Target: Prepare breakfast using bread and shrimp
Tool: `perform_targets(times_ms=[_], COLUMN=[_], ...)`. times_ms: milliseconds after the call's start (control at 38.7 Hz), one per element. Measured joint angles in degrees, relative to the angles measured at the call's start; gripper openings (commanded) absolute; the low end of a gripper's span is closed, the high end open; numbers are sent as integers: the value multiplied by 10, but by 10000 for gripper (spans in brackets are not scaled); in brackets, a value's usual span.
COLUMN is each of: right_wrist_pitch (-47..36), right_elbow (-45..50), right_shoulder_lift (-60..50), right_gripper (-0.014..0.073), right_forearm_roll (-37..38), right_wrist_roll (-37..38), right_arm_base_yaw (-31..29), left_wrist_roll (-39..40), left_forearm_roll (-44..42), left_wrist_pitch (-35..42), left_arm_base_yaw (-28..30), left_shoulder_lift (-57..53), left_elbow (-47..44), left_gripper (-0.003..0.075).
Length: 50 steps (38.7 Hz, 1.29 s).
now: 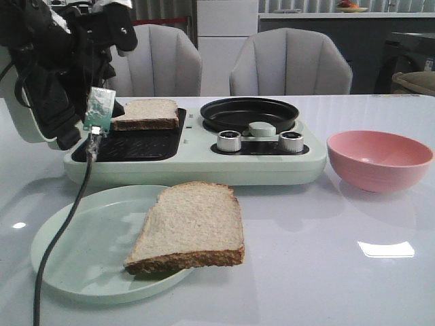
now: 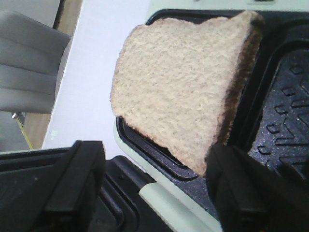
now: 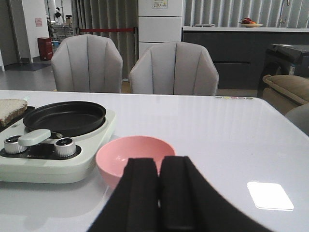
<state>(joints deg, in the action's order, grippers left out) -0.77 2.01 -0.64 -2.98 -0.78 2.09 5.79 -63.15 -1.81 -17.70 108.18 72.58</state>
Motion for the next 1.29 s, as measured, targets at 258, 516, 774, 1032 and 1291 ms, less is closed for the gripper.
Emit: perform_targets(times_ms=[258,516,774,1032,1291], right_wrist_pitch=[0,0,0,0,0], right_elbow=[0,0,0,0,0], right_shoulder_lift=[0,0,0,0,0], right_gripper=[141,141,141,141,141], right_forearm_roll=[0,0,0,0,0], right_wrist_roll=[0,0,0,0,0], right_arm_base_yaw=[0,0,0,0,0], left_wrist_roll=[0,0,0,1,1], left_forearm_roll=[176,382,567,631,657], left_wrist_pitch=[-14,-26,-99,-176,-162], left_arm_base_yaw=[-1,-1,24,40,40], left_shoulder_lift=[-79,-201,-344,-468,-614], left_elbow=[-36,-69,-105,-181,-274], left_gripper=[543,543,543,543,543])
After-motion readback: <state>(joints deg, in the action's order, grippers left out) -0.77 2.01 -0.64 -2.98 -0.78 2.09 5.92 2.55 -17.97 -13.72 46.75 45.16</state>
